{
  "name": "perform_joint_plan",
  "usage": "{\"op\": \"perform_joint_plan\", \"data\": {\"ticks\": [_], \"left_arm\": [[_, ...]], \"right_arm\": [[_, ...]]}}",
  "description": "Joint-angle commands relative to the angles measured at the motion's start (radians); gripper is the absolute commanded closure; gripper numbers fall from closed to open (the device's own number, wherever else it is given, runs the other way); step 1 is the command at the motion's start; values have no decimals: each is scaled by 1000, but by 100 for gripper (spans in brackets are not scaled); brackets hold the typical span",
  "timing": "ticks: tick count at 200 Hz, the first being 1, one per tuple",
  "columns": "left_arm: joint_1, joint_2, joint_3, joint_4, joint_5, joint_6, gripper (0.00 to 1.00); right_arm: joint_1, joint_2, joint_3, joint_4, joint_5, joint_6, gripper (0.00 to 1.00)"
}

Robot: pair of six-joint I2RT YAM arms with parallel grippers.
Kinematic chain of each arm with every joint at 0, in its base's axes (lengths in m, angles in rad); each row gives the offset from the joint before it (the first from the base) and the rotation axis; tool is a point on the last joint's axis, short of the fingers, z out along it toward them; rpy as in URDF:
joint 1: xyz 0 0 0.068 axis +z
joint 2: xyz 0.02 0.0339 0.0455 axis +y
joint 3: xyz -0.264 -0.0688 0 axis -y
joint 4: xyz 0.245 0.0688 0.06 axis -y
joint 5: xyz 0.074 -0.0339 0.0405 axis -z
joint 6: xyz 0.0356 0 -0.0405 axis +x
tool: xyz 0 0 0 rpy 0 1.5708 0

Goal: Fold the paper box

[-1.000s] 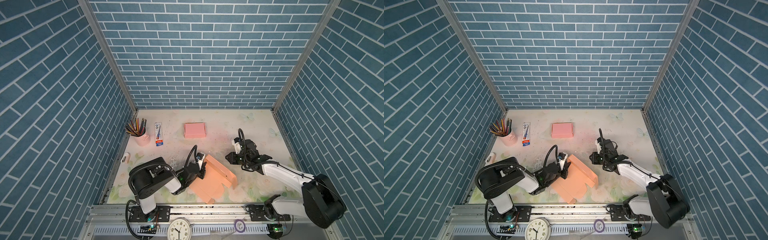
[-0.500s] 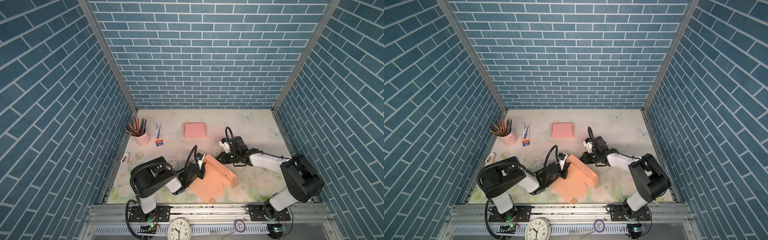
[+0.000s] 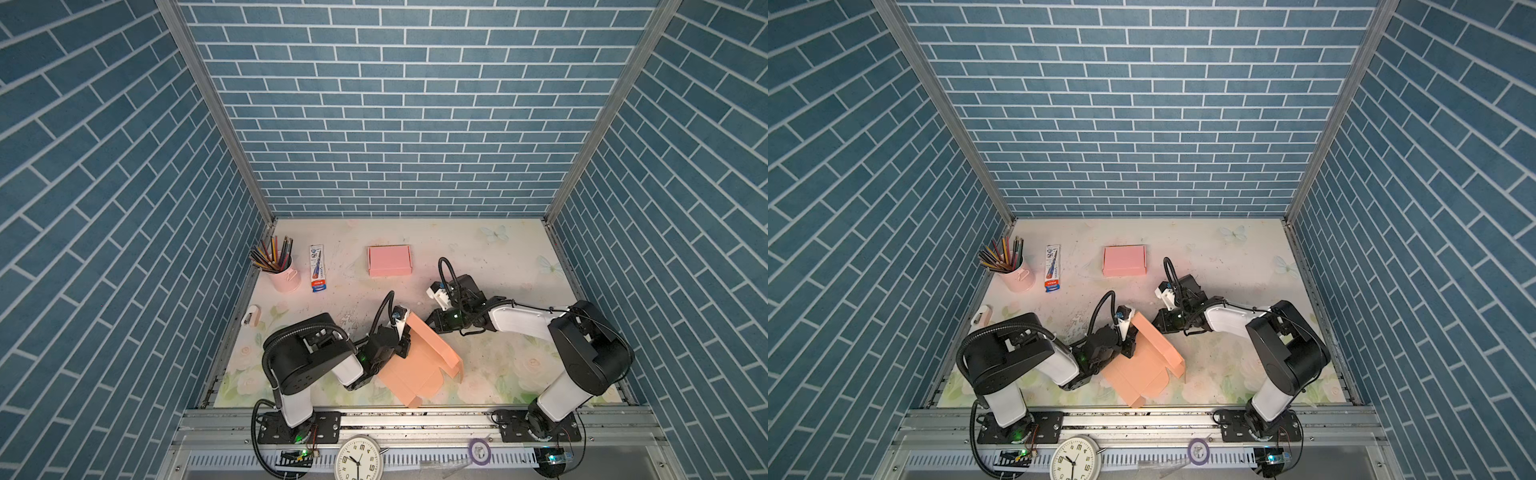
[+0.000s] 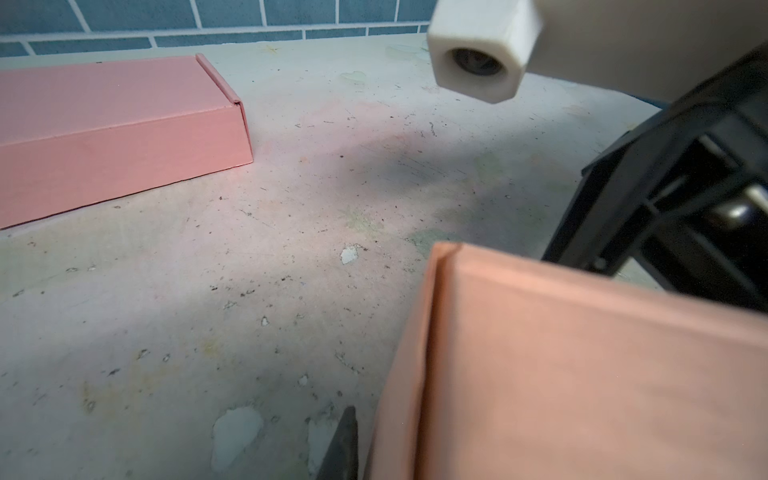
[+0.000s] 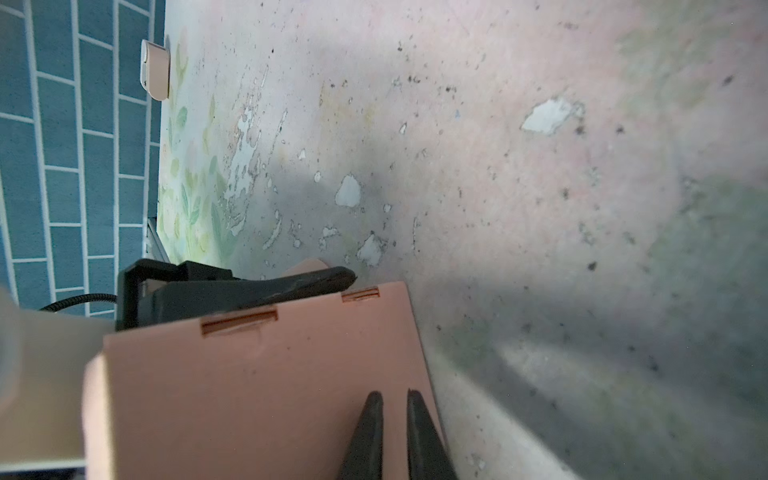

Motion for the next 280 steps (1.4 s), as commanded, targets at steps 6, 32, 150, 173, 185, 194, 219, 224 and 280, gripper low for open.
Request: {"op": "perform_joint_plan", "data": {"ticks": [6, 32, 150, 173, 185, 194, 219, 224, 280], "left_arm": [[8, 15, -17, 26, -27, -21, 83], [3, 15, -8, 19, -17, -7, 83], [-2, -29, -54, 31, -9, -11, 75], [-3, -49, -67, 33, -2, -8, 72], [-4, -65, -69, 25, -2, -6, 72], [-3, -78, -67, 17, -2, -3, 72], [-3, -108, -53, -10, 4, 13, 71], [-4, -114, -50, -14, 4, 16, 71], [1, -139, -13, -43, 7, 32, 75]], "right_arm": [[21, 8, 9, 2, -51, -20, 85], [45, 25, 24, -18, -65, -30, 86], [-10, -62, 7, -76, 72, -21, 86], [-22, -83, 6, -84, 87, -22, 86], [-23, -85, 9, -88, 89, -22, 86], [-22, -85, 10, -90, 88, -23, 86], [-23, -87, 13, -90, 87, -22, 86], [-23, -88, 14, -92, 88, -23, 86], [-14, -102, 20, -95, 89, -18, 86]]}}
